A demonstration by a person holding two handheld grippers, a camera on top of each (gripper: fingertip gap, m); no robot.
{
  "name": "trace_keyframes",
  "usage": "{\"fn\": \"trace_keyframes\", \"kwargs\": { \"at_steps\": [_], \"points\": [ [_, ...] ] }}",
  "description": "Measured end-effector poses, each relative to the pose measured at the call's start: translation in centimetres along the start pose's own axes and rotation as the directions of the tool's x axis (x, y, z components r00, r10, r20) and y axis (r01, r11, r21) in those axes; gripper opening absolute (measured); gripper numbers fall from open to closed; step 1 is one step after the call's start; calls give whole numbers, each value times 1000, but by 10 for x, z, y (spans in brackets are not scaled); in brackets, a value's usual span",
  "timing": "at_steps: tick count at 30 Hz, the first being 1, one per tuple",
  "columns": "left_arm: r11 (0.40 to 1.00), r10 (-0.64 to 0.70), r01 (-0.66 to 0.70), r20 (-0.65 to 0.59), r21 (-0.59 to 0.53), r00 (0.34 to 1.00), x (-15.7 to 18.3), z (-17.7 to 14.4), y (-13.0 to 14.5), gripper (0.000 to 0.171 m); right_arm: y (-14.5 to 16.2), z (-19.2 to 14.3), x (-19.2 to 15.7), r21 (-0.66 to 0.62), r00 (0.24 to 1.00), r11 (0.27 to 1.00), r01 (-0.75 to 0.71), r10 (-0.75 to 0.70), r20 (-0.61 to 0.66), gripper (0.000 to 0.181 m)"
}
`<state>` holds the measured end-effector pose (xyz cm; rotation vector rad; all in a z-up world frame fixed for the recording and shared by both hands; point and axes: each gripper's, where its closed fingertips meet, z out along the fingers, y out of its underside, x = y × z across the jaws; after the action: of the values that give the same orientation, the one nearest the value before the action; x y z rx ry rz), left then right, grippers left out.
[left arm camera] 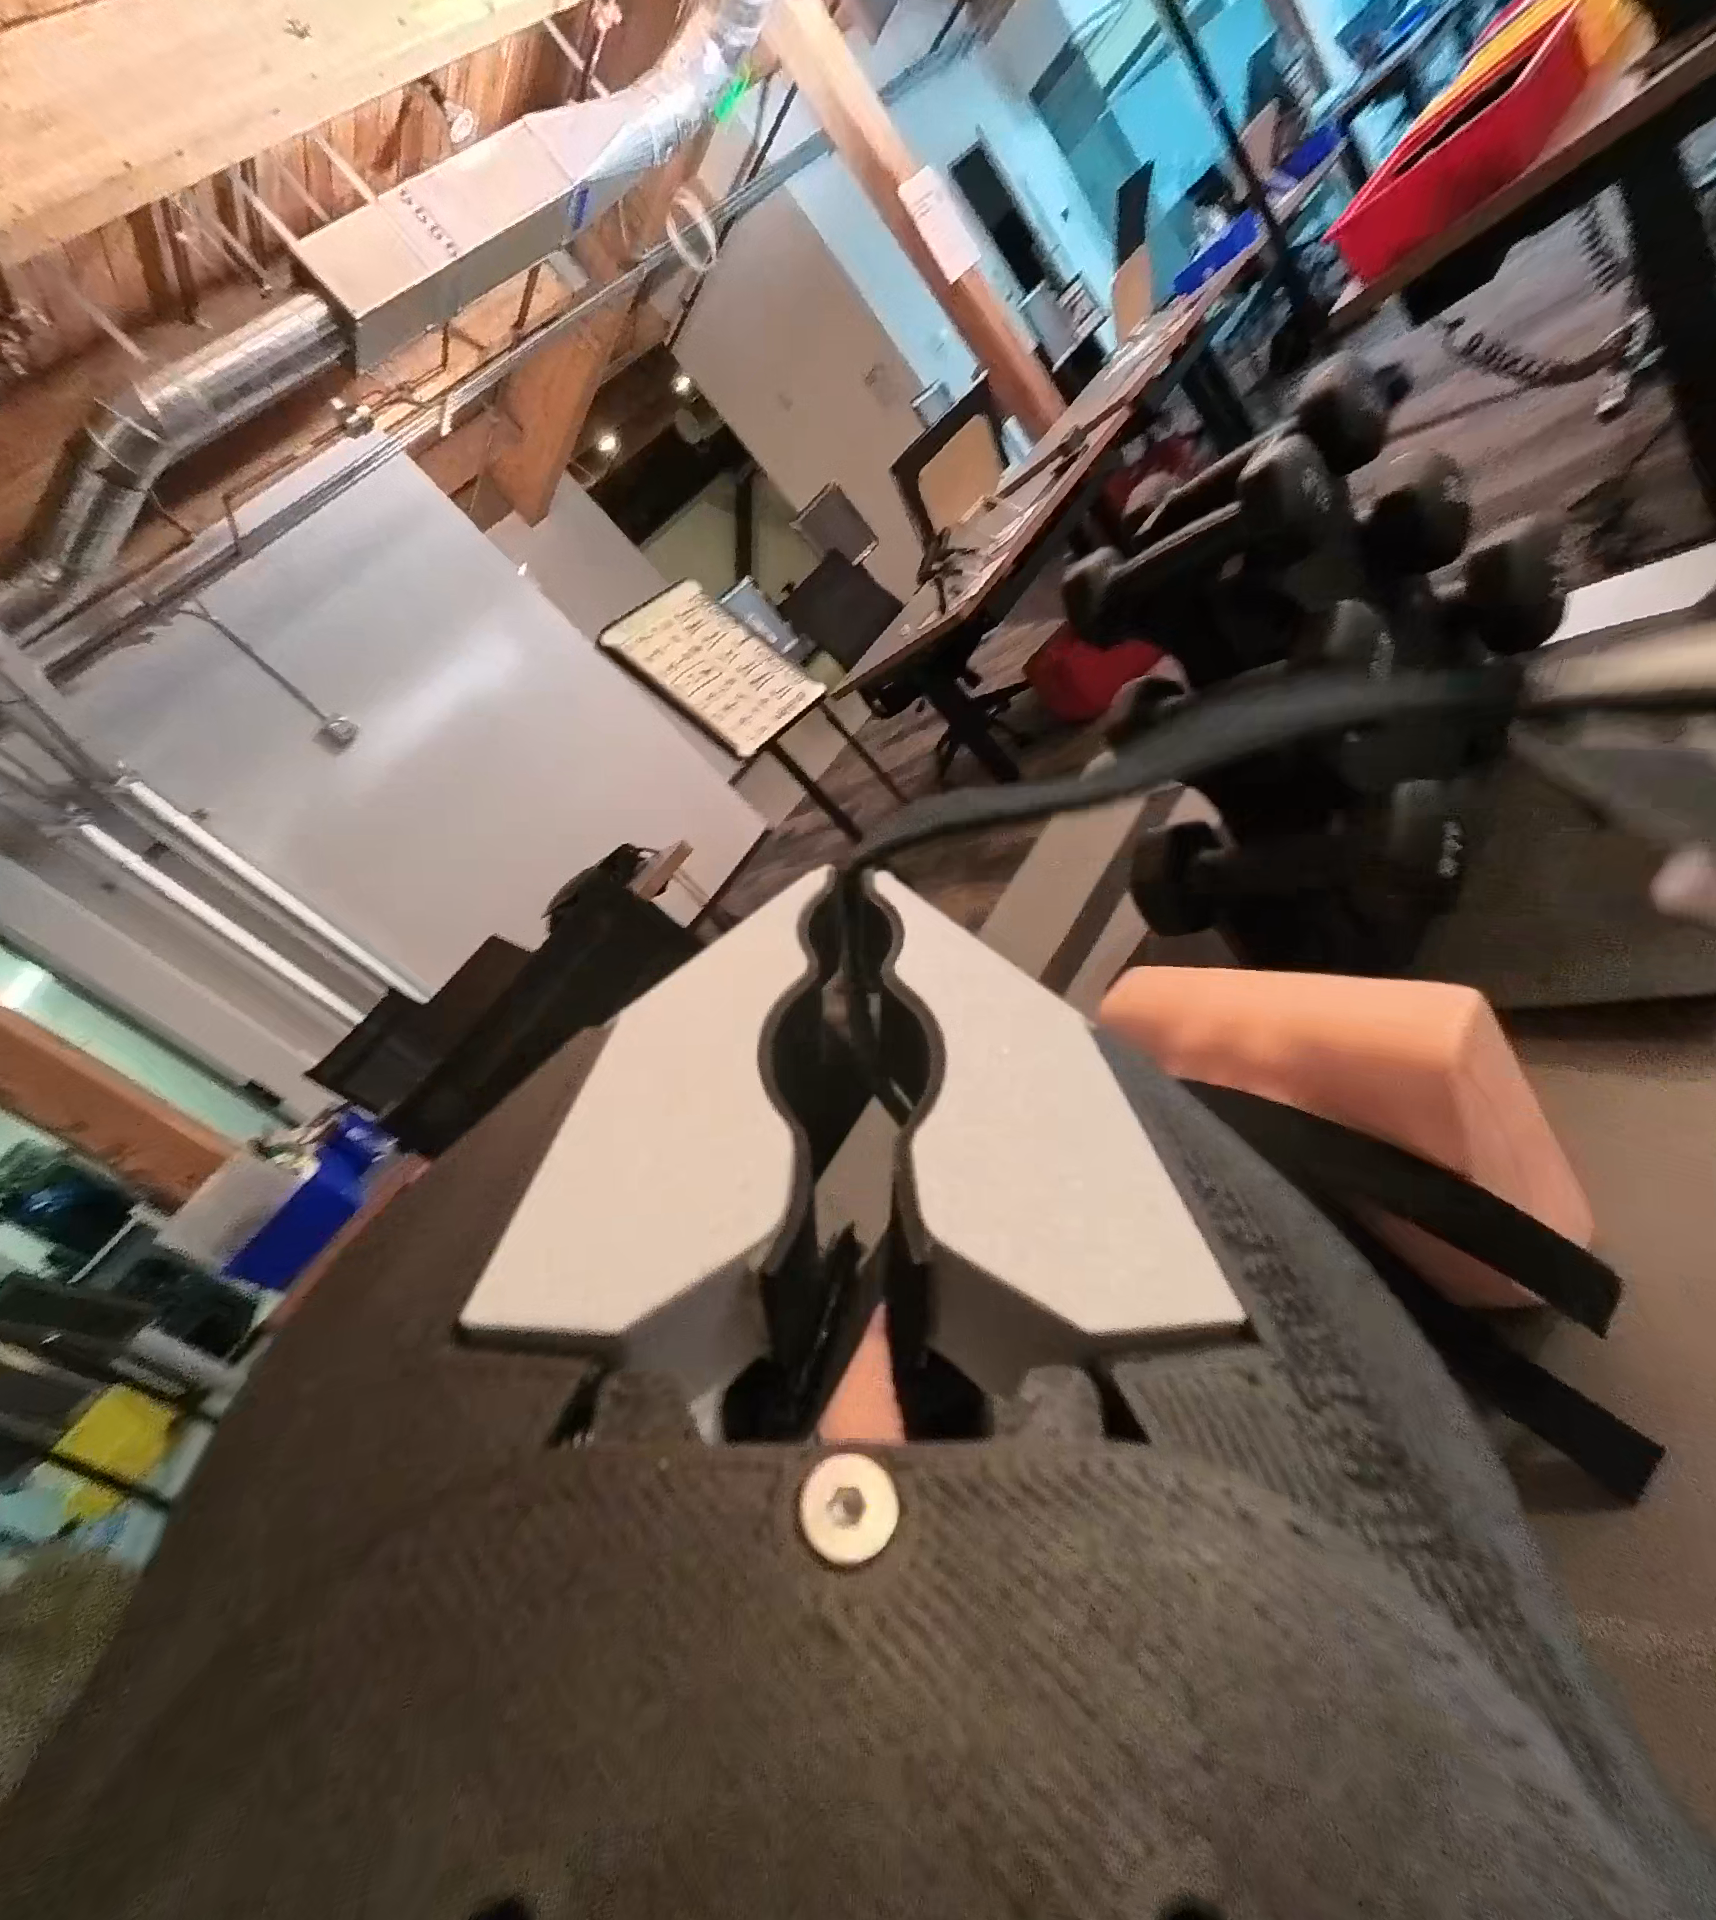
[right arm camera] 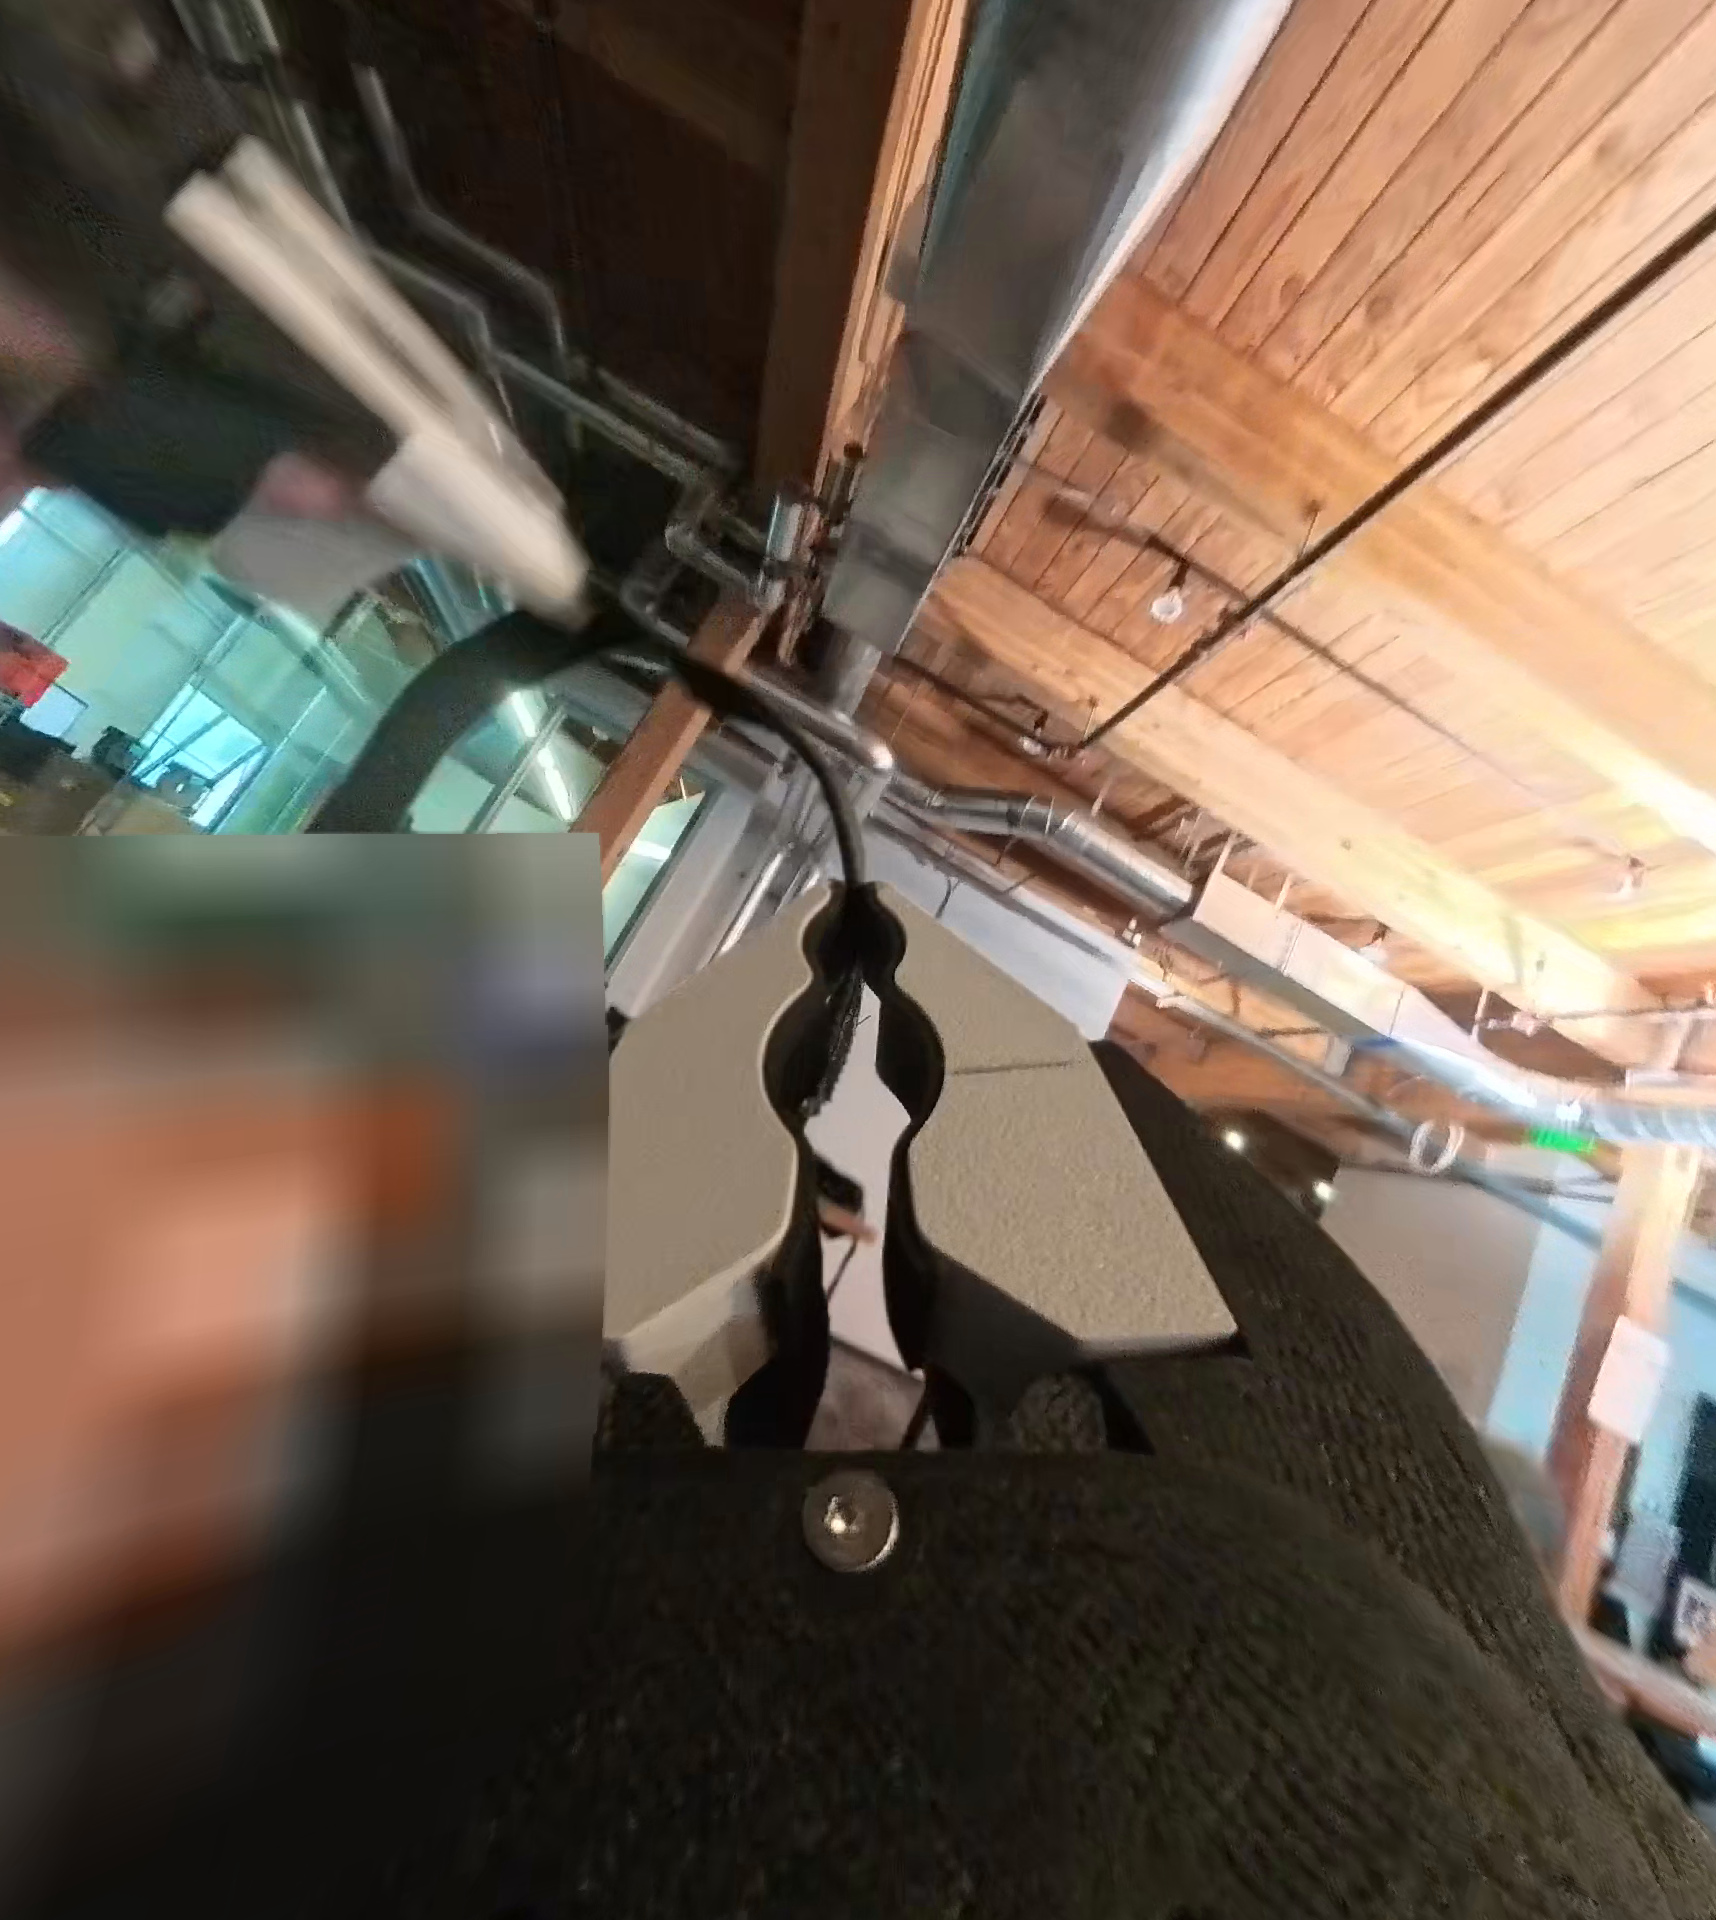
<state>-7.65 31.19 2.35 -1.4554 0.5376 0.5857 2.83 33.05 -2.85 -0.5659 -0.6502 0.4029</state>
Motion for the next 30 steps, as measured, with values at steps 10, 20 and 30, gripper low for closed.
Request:
{"fn": "trace_keyframes", "kwargs": {
  "at_steps": [10, 20, 30],
  "points": [
    [972, -232, 233, -186, -20, 955, 12, -7, 43, 66, -42, 151, 47, -121, 856, 914, 387, -306, 417, 0],
    [925, -371, 371, -18, 81, 929, -34, -26, 84, 57, 56, 259, 60, -349, 705, 663, 662, -394, 590, 0],
    [911, -400, 389, 61, 139, 915, -72, -54, 94, 50, 148, 178, -14, -453, 605, 516, 727, -169, 778, 0]
  ]
}}
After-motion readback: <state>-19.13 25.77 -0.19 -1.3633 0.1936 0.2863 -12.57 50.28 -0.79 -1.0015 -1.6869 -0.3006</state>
